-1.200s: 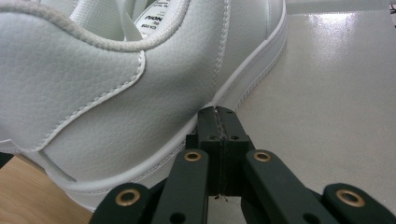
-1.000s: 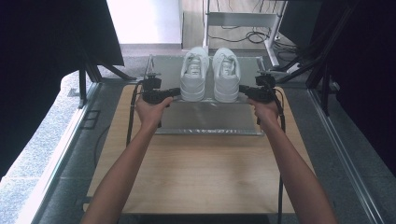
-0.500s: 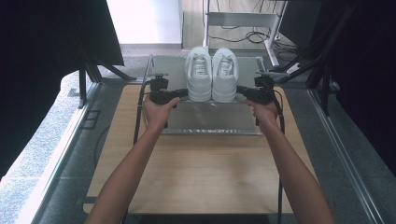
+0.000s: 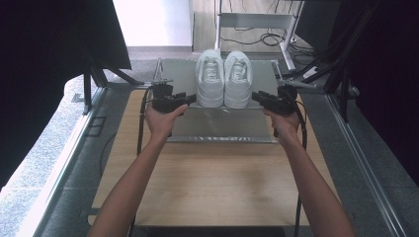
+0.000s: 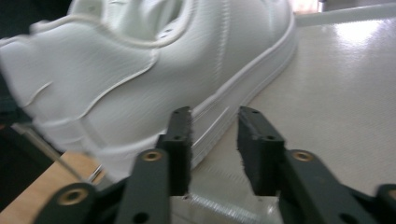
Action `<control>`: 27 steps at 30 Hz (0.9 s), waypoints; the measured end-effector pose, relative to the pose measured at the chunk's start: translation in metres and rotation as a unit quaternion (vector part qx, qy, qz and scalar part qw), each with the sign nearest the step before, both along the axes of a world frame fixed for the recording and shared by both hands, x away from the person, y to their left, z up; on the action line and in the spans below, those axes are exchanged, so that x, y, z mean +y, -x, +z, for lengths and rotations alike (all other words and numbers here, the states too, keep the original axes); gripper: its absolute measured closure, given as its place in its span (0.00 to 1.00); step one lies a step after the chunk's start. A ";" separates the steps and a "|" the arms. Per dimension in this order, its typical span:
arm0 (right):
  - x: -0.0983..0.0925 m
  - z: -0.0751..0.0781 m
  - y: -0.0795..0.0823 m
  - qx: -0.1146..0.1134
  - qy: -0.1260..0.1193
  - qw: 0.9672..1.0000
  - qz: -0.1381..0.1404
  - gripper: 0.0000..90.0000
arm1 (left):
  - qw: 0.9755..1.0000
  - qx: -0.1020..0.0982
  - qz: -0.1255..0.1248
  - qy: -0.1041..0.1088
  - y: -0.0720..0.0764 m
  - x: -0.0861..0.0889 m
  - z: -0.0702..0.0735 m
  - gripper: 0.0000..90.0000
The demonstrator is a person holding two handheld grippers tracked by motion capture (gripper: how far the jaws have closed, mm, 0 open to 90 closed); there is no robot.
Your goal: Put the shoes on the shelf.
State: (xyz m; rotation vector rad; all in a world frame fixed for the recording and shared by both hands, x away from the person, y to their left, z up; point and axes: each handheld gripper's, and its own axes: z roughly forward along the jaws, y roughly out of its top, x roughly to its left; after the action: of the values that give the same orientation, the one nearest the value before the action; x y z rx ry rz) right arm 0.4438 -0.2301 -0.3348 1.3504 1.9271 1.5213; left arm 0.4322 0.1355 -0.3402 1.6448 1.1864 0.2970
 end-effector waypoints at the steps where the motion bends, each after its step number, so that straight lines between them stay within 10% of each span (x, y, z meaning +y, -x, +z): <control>1: 0.000 0.000 0.004 -0.006 0.007 1.000 0.004 0.65 | 1.000 -0.007 0.001 0.005 0.005 0.002 0.000 0.54; 13: -0.012 -0.016 0.062 -0.051 -0.003 0.998 0.047 0.57 | 0.999 -0.036 -0.019 0.001 0.059 0.029 -0.017 0.50; 27: -0.029 -0.068 0.108 -0.055 -0.003 0.998 0.031 0.58 | 0.999 -0.010 -0.049 -0.011 0.102 0.040 -0.070 0.49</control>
State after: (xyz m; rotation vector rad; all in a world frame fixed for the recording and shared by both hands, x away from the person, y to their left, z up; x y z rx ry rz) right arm 0.3357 -0.2589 -0.4029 1.1942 1.9137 1.5974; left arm 0.3297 0.1758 -0.4102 1.7096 1.0858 0.2650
